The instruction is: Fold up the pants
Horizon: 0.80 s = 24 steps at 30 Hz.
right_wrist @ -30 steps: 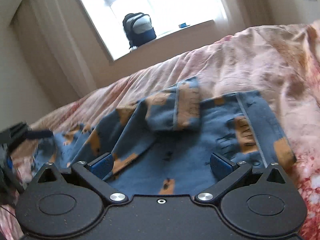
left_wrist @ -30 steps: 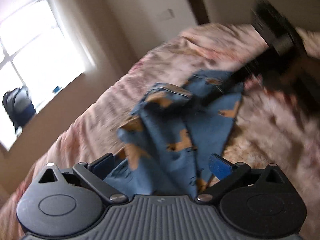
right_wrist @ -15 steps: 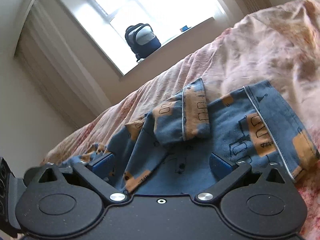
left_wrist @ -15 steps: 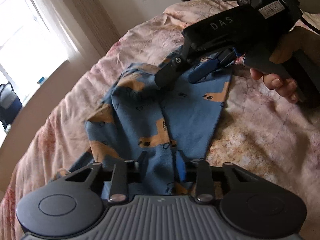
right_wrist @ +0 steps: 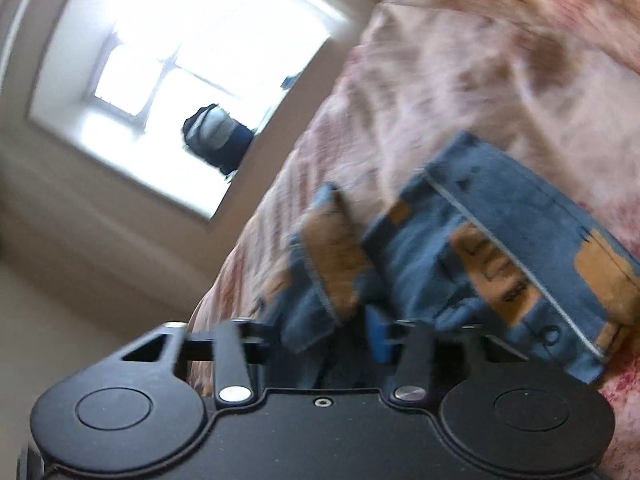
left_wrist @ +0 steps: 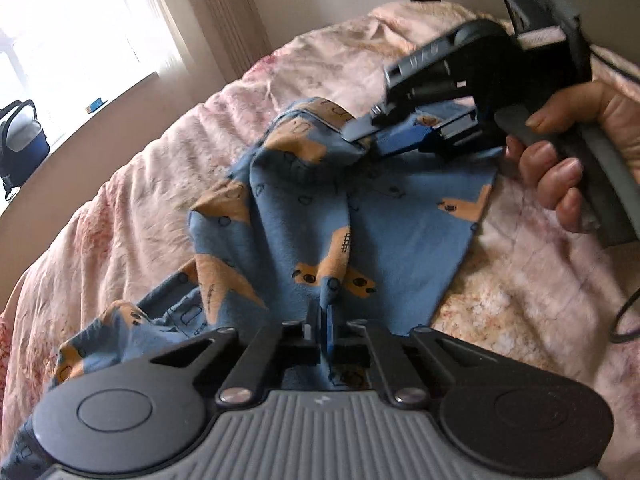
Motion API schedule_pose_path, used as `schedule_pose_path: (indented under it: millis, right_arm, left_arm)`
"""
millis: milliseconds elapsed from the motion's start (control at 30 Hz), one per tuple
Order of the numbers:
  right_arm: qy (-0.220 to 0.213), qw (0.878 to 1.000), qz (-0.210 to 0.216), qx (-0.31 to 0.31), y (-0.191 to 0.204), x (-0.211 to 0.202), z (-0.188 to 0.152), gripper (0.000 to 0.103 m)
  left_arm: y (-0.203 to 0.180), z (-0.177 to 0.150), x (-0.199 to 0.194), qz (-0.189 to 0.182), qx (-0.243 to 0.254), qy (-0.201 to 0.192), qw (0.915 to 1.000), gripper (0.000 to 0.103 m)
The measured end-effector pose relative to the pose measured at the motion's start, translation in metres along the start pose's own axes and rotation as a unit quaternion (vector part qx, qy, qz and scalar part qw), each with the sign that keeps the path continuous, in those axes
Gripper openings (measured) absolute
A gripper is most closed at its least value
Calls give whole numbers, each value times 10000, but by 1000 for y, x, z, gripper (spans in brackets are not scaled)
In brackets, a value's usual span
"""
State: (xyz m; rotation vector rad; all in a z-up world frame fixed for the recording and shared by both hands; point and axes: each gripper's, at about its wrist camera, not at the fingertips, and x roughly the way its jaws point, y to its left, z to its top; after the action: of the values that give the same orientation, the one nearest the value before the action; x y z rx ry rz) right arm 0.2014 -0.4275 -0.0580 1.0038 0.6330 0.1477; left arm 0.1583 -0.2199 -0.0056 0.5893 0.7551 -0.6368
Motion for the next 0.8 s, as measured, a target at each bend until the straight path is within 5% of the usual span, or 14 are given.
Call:
schedule_pose_path:
  millis: [67,167,400,600,633,733,800]
  right_arm:
    - [-107,9999,-69,101,-2,-1,1,16]
    - [-289,9994,-49,-162,5,-8,8,9]
    - [-797,9901,-276,-1124,41,-71,27,6]
    - [-809,9830,-1087,-1240,20,-116,13,6]
    - [-737,9833,-1197,-1153,11,-116,9,6]
    - [-428,9826,-1544,-939,-13,-109,-2,11]
    - [-306,9813,-1628,-984,-19,-106,-10,16]
  left_arm:
    - [1,0,-5,-10,-18,-91,10000,1]
    - [4,2,-12,-80,-153,-224,9996,1]
    - [-3,11,-40,-639,69,-710,9954,1]
    - [-19,7,-19,-864,385,-276,9951,4]
    - [-16,7,-15,-953,307,-162,9948,10]
    - [-2,14,-13,-1085,124,-27,9940,56]
    - [8,28,-18,-1087,283,-63,9937,67]
